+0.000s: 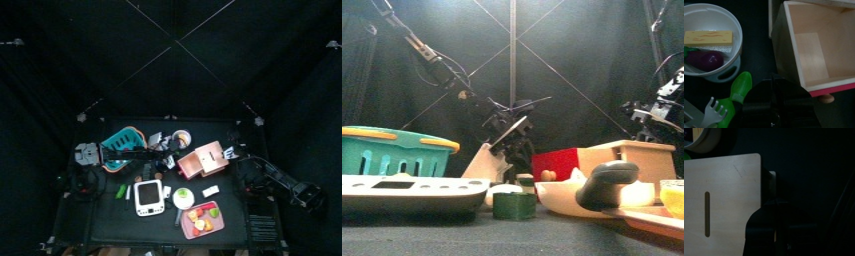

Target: Close drawer

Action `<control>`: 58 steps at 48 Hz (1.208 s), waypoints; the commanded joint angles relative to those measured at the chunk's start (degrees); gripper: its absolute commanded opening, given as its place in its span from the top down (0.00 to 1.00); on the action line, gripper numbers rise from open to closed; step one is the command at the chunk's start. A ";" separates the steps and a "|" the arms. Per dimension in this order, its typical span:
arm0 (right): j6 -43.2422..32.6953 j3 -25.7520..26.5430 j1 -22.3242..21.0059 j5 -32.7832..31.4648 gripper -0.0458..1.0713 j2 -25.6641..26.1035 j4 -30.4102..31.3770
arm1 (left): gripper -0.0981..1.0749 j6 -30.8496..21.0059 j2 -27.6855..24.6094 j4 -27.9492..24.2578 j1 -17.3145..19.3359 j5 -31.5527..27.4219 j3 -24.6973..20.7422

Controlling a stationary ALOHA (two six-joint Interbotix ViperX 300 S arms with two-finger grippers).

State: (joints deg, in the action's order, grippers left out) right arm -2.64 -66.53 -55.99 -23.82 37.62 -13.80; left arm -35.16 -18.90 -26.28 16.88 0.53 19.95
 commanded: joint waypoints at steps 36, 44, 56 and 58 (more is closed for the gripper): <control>0.09 0.53 0.79 0.53 0.92 0.09 -0.26 | 0.56 0.09 -2.81 -0.79 -0.18 1.05 -9.05; 0.09 0.53 0.79 0.62 0.92 0.09 -0.26 | 0.56 0.18 -3.60 -0.79 -0.18 1.05 -10.20; 0.09 0.44 0.70 0.62 0.92 0.09 -0.26 | 0.56 0.18 -4.22 -0.79 -0.70 0.97 -11.16; 0.09 0.44 0.79 0.62 0.92 0.09 -0.26 | 0.56 0.09 -4.22 -0.79 -0.88 1.05 -11.25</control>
State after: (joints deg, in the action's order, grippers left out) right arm -2.72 -66.53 -55.72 -23.55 37.53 -13.80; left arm -34.98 -23.91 -26.89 16.35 1.14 10.46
